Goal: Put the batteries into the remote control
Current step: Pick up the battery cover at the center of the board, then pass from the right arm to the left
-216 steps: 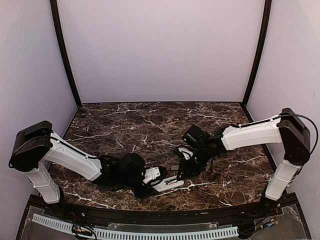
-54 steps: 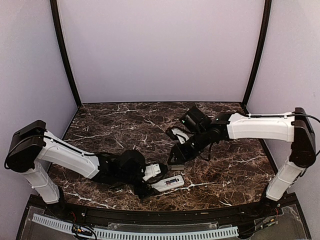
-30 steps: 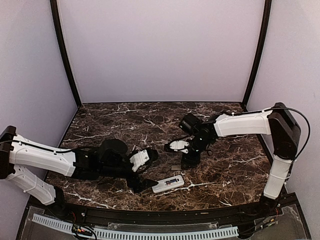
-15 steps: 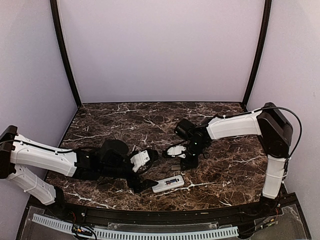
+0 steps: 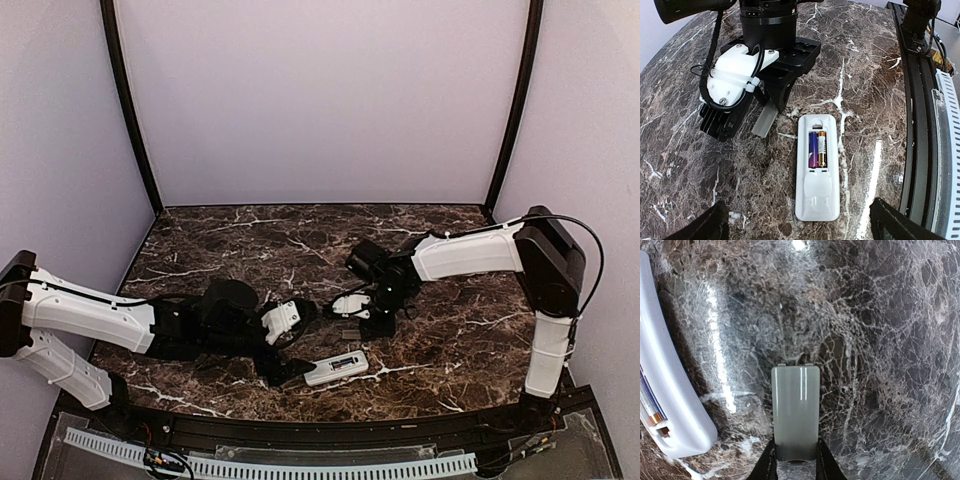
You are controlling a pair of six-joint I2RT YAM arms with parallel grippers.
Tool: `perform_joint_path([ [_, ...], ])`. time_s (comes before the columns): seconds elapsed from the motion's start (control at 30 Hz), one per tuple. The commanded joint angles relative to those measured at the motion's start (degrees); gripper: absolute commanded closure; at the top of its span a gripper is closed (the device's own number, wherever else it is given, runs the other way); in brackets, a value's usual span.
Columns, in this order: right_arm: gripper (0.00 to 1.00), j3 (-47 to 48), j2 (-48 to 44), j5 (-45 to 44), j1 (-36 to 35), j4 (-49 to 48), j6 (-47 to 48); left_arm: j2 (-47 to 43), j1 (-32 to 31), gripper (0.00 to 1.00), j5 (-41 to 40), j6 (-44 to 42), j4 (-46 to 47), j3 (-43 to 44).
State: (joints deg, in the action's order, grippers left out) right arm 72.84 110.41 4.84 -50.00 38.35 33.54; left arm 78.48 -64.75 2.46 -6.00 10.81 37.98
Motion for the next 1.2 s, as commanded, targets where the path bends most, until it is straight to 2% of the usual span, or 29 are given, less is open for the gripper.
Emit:
perform_joint_path([
  [0.0,0.89,-0.66,-1.84,-0.74,-0.66,1.52,-0.38,-0.96,0.33,0.03,-0.52,-0.59,-0.35,-0.6],
  [0.37,0.9,-1.25,-7.43,-0.11,-0.67,1.25,-0.93,-1.91,0.33,0.04,-3.49,-2.04,0.51,-1.16],
  [0.5,0.9,0.59,-9.35,1.29,-0.86,3.93,-2.51,-3.15,-0.07,0.1,-6.93,-6.41,-0.07,-0.43],
  [0.57,0.9,1.44,-10.78,1.4,-1.8,5.49,-3.31,-5.25,-1.59,0.13,-9.55,-11.1,0.53,-0.41],
  [0.67,0.9,1.93,-13.12,1.09,-3.99,7.37,-5.19,-10.17,-5.97,0.19,-12.54,-25.29,5.79,-3.2],
  [0.73,0.9,2.01,-14.94,2.68,-5.38,8.17,-6.83,-12.26,-7.77,0.26,-13.11,-33.07,7.86,-4.59],
  [0.83,0.89,2.07,-17.92,5.45,-7.93,8.8,-9.14,-12.28,-9.3,0.38,-14.94,-39.87,5.15,-2.91],
  [0.9,0.89,2.56,-19.75,6.54,-9.87,9.55,-10.58,-11.59,-10.49,0.43,-16.76,-44.1,3.19,-1.66],
  [1.0,0.89,3.39,-21.72,8.69,-12.52,9.92,-11.99,-11.72,-11.83,0.43,-17.22,-49.73,2.05,-1.35],
  [1.17,0.89,5.07,-23.13,9.93,-16.09,10.52,-12.86,-12.97,-13.57,0.37,-16.19,-55.52,1.24,-0.39],
])
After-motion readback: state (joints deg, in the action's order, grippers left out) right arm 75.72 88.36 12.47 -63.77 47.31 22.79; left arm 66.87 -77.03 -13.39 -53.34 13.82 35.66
